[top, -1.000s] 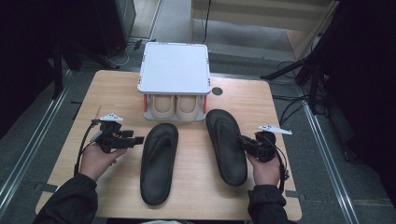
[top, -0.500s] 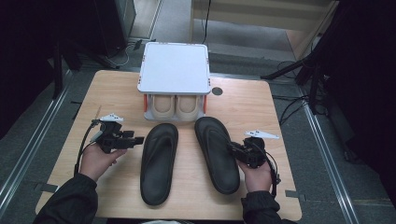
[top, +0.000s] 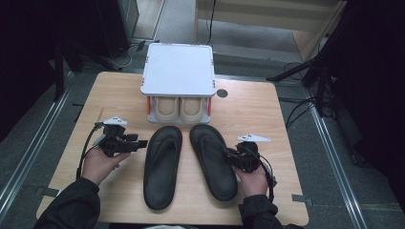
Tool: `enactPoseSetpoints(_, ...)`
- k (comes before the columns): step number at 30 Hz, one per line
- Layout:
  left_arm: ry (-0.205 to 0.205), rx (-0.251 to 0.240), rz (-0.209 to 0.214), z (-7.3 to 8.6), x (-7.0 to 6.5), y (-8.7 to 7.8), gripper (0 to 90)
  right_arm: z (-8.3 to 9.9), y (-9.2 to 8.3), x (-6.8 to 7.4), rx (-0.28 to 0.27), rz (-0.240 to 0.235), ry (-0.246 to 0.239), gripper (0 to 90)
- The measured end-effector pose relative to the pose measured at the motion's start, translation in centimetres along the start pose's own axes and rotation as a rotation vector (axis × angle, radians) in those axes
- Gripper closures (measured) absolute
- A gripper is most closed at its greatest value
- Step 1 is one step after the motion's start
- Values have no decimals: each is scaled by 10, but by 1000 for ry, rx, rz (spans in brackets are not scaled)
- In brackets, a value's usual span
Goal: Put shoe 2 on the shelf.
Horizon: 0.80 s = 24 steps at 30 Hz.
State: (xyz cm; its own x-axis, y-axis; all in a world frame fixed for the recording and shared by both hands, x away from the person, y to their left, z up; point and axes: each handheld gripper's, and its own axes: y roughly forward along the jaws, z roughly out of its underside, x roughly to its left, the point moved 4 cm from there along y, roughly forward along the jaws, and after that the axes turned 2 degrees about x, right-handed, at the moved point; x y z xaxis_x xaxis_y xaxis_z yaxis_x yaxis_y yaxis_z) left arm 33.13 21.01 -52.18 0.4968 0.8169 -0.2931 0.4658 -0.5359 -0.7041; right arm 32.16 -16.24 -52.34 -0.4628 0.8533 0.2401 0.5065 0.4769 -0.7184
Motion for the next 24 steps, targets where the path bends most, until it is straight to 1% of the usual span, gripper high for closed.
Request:
enactPoseSetpoints(1, 3, 4, 1, 0, 0, 0, 455, 0, 1, 1, 3, 0, 3, 745)
enactPoseSetpoints(4, 13, 9, -6, 1, -1, 1, 484, 1, 4, 6, 13, -5, -8, 744)
enactPoseSetpoints(5, 25, 12, -14, 1, -2, 1, 502, 1, 5, 7, 13, -6, -9, 744)
enactPoseSetpoints(7, 45, 18, -15, 2, -2, 1, 533, 1, 8, 9, 16, -11, -14, 743)
enactPoseSetpoints(9, 40, 20, -3, 2, -3, 2, 568, 1, 10, 11, 19, -17, -12, 741)
enactPoseSetpoints(10, 31, 25, 10, 2, -3, 2, 579, 1, 11, 11, 21, -21, -9, 740)
enactPoseSetpoints(11, 10, 26, 33, 2, -4, 3, 605, 1, 11, 12, 19, -23, -13, 740)
enactPoseSetpoints(12, 6, 22, 39, 1, -4, 4, 638, 1, 12, 13, 21, -27, -12, 739)
enactPoseSetpoints(15, -2, 8, 59, 0, -4, 4, 687, 2, 13, 15, 25, -30, -15, 736)
enactPoseSetpoints(19, 7, 16, 55, 1, -4, 5, 727, 3, 15, 16, 29, -41, -19, 725)
enactPoseSetpoints(22, 9, 15, 59, 1, -4, 4, 750, 4, 17, 17, 35, -42, -21, 717)
enactPoseSetpoints(24, 17, 18, 45, 1, -3, 4, 760, 4, 17, 17, 35, -46, -25, 705)
